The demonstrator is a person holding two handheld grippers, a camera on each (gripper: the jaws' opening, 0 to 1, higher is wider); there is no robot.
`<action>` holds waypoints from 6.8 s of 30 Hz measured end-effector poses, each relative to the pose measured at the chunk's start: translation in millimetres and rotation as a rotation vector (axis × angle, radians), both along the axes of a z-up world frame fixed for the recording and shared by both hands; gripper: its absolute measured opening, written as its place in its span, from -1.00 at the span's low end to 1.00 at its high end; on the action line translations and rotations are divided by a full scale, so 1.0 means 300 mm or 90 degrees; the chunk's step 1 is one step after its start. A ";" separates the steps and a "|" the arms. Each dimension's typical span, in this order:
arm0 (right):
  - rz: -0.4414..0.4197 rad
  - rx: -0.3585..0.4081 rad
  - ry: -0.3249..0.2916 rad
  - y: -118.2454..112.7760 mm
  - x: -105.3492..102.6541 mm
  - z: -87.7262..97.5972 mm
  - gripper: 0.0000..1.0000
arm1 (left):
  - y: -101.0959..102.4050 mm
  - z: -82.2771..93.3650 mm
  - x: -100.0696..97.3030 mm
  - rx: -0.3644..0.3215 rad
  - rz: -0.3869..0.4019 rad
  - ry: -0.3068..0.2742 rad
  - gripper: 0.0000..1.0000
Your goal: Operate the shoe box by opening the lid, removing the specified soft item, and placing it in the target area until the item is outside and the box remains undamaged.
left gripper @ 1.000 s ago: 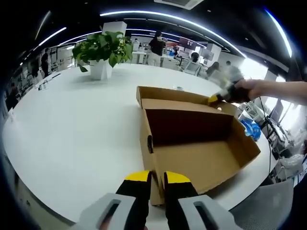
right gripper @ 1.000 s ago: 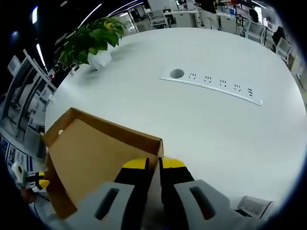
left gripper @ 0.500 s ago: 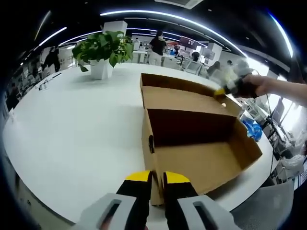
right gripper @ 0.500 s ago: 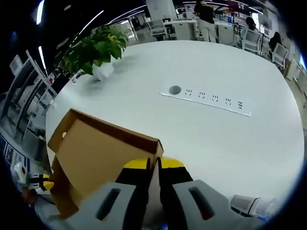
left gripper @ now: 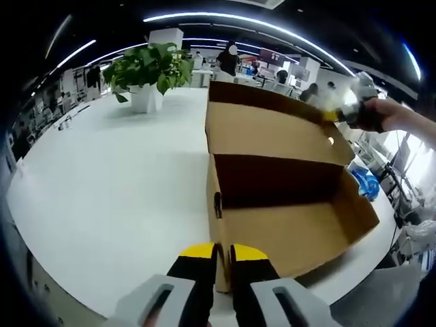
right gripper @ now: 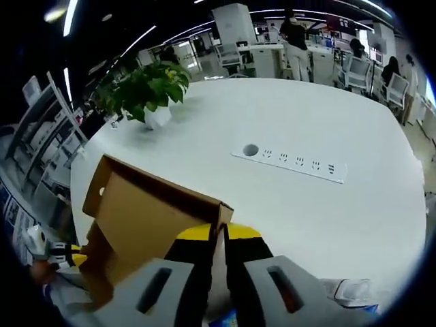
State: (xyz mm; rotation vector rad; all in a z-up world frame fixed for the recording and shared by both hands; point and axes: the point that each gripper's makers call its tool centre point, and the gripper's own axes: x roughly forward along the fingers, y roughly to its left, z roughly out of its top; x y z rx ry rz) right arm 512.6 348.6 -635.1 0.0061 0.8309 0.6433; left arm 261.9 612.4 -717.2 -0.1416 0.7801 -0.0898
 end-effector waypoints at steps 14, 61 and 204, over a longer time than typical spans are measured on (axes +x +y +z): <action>0.025 0.012 -0.054 -0.025 -0.068 0.116 -0.93 | -0.002 0.000 0.023 -0.011 0.023 0.003 -0.88; 0.033 0.009 -0.254 -0.067 -0.517 0.216 -0.95 | -0.006 -0.006 0.041 -0.035 0.047 -0.003 -0.89; -0.001 0.087 -0.130 -0.111 -0.800 -0.100 -0.55 | 0.068 0.185 -0.052 -0.053 -0.050 -0.092 -0.56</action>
